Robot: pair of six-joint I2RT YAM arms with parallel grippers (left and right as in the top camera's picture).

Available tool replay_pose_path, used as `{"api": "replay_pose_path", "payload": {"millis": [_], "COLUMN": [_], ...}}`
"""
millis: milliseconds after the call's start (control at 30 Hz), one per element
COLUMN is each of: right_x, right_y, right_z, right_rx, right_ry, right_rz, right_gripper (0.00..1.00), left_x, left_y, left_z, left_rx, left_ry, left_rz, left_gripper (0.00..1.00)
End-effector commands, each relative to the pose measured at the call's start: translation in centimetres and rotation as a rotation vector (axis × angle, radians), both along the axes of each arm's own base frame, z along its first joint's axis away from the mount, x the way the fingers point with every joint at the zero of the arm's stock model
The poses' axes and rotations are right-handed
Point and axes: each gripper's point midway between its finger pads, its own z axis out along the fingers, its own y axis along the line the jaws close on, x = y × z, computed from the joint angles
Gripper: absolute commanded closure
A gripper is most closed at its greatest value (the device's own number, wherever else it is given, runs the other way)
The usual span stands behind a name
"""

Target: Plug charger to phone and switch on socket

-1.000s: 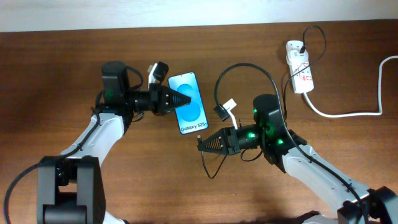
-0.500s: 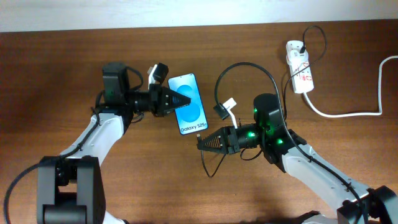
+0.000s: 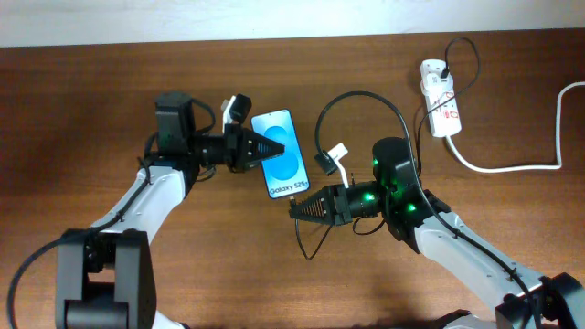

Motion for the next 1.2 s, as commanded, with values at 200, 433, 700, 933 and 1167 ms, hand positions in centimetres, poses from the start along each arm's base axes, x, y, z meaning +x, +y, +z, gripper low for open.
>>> {"api": "replay_pose_path", "payload": {"millis": [200, 433, 700, 933, 1167], "right_x": [0.44, 0.45, 0.57, 0.86, 0.86], "right_y": [0.13, 0.13, 0.14, 0.14, 0.15], "right_z": [0.38, 0.36, 0.31, 0.17, 0.17], "right_rx": [-0.002, -0.005, -0.008, -0.016, -0.017], "right_ry": [0.015, 0.038, 0.039, 0.039, 0.039], "right_rz": [-0.012, -0.016, -0.023, -0.04, -0.04], "right_gripper": [0.96, 0.96, 0.96, 0.96, 0.96], "left_x": [-0.16, -0.17, -0.4, -0.74, -0.76], "left_y": [-0.12, -0.13, -0.12, -0.1, -0.1], "left_z": [0.39, 0.39, 0.53, 0.93, 0.94], "left_rx": [-0.008, -0.007, -0.016, -0.032, -0.034], "left_ry": [-0.031, -0.031, -0.031, -0.053, -0.064], "left_rz": [-0.013, -0.013, -0.027, -0.052, -0.053], "left_gripper": [1.0, 1.0, 1.0, 1.0, 1.0]}}
